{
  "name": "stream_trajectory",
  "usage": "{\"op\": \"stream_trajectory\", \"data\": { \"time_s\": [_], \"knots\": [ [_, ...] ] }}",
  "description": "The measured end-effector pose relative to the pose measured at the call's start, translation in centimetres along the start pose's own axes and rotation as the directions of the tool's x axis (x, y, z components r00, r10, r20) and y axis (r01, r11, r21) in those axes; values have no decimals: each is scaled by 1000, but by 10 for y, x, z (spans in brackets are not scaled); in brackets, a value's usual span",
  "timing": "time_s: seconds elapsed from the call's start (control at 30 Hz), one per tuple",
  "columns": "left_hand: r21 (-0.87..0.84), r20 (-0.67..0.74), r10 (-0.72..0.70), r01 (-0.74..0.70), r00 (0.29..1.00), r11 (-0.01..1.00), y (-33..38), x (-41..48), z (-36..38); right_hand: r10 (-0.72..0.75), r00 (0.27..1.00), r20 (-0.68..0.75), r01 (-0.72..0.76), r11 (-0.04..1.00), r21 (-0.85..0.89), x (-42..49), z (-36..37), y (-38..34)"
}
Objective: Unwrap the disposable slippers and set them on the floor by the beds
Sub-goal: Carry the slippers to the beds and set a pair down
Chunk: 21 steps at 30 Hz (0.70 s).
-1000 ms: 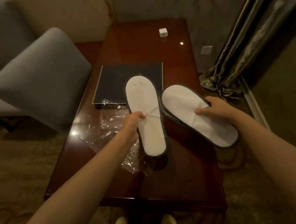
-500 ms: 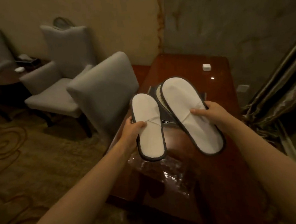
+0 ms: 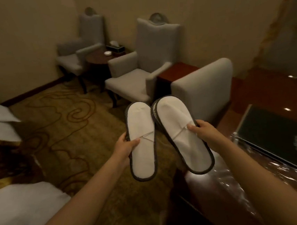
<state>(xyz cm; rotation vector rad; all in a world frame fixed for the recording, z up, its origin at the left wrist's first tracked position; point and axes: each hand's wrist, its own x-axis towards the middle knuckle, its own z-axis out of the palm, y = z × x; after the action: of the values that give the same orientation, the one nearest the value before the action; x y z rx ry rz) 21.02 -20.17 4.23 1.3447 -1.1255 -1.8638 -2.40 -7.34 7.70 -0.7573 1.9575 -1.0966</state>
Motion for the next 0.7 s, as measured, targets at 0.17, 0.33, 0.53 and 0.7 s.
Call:
{"op": "stream_trajectory", "data": {
  "time_s": [0.17,0.33,0.53,0.7],
  "knots": [
    [-131,-149,-43,23,988,991,13,33,-88,2,988,153,1,1000,-15,51,97,-39],
    [-249,-271,-84,15,959,968,25,70,-141,23,979,204,-12,998,-58,107,181,-73],
    [-337,-385,-109,-30,917,941,48,128,-179,53,914,401,10,988,-152,188,247,-116],
    [-409,-461,-139,-71,876,910,71,169,-204,52,844,533,54,982,-181,247,297,-159]
  ]
}}
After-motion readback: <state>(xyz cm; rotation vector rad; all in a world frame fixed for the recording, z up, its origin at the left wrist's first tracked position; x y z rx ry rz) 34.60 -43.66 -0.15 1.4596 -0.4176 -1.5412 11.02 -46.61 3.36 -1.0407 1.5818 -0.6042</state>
